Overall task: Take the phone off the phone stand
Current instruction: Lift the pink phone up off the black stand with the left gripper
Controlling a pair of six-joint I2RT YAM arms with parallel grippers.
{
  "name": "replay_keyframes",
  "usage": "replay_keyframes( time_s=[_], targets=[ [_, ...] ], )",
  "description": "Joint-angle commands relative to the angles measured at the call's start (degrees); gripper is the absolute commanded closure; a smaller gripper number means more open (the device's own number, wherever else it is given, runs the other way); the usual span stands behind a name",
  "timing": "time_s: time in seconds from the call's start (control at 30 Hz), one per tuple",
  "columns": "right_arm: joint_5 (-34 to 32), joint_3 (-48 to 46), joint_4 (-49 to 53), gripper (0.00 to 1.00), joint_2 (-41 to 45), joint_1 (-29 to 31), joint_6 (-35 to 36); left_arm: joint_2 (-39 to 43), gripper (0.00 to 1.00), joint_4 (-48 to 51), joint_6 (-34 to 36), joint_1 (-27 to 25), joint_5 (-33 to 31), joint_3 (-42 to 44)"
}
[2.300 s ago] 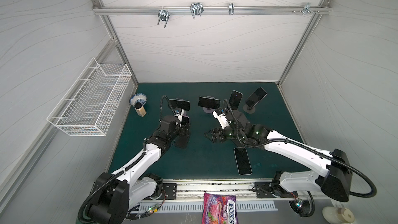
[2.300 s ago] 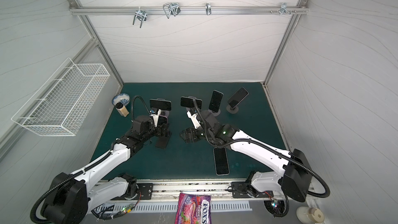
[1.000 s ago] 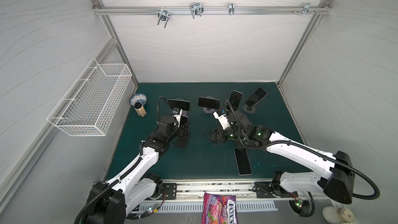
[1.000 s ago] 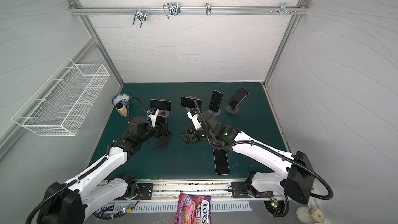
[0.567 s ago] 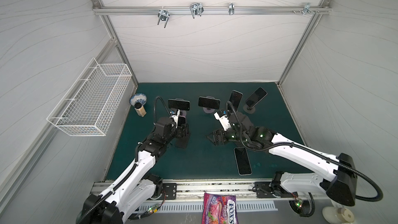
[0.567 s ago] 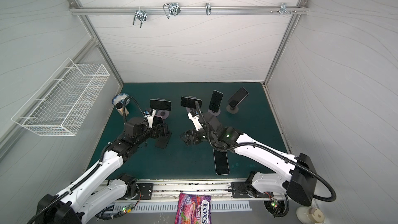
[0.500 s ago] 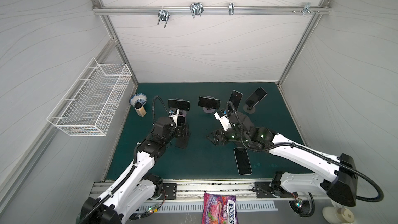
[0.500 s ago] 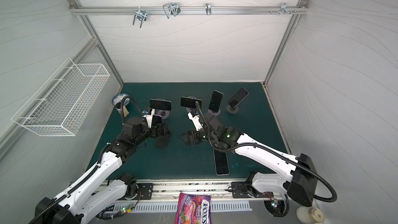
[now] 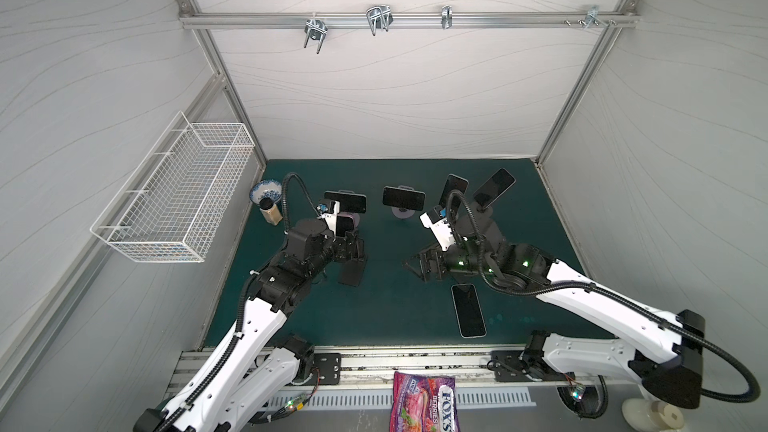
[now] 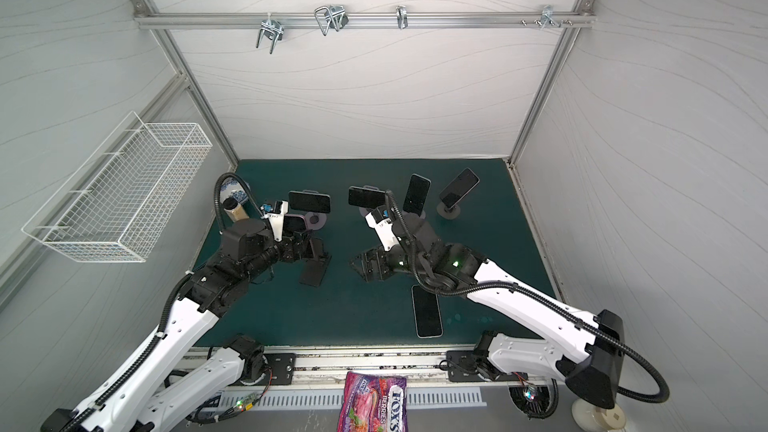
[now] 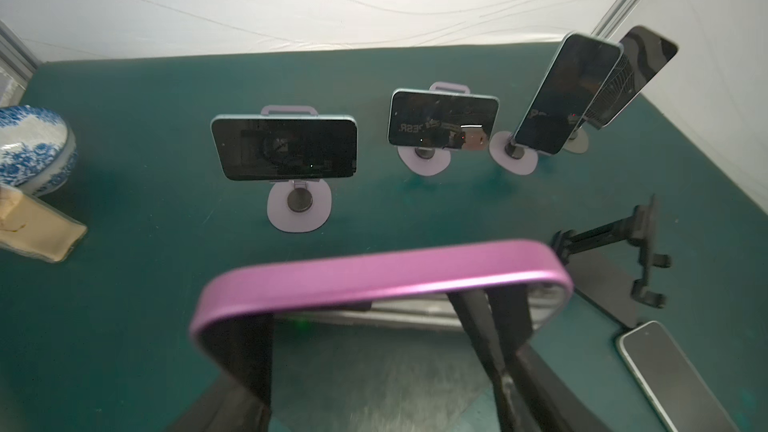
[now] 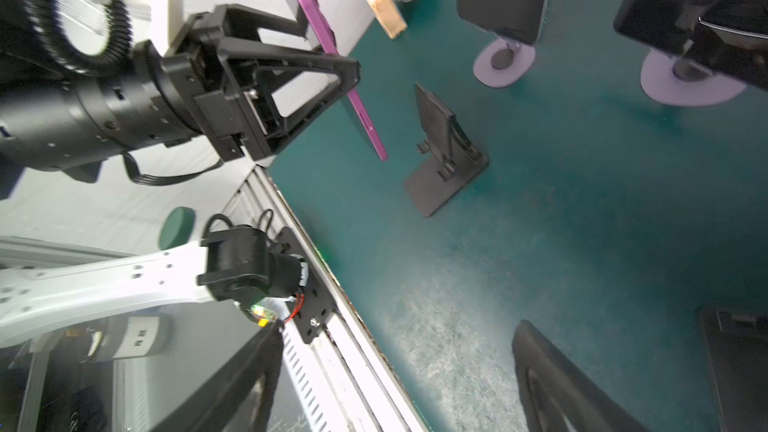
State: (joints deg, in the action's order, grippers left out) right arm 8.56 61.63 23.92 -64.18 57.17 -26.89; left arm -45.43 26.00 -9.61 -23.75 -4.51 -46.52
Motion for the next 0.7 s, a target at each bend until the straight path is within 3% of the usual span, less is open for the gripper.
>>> replay_keyframes(
  time_s=[0.0, 0.17, 0.43, 0.67],
  targets=[
    [3.02, 6.05, 6.83, 0.13, -1.43, -1.26, 3.84, 1.1, 0.41, 4.18, -4.9, -1.87, -3.51, -5.32],
    [6.11, 10.11, 9.04, 0.14, -3.81, -4.72, 4.69, 0.31, 0.45, 7.22, -10.25, -4.42, -3.53, -8.98],
    [5.4, 5.89, 6.36, 0.14, -1.17, -7.89, 0.9, -0.59, 0.48, 15.97, -17.06, -9.3, -3.6, -13.27],
    [5.52, 4.98, 9.95, 0.14, 0.7, -10.03, 3.07, 0.22, 0.51, 18.0, -21.53, -12.25, -3.44, -13.84]
  ],
)
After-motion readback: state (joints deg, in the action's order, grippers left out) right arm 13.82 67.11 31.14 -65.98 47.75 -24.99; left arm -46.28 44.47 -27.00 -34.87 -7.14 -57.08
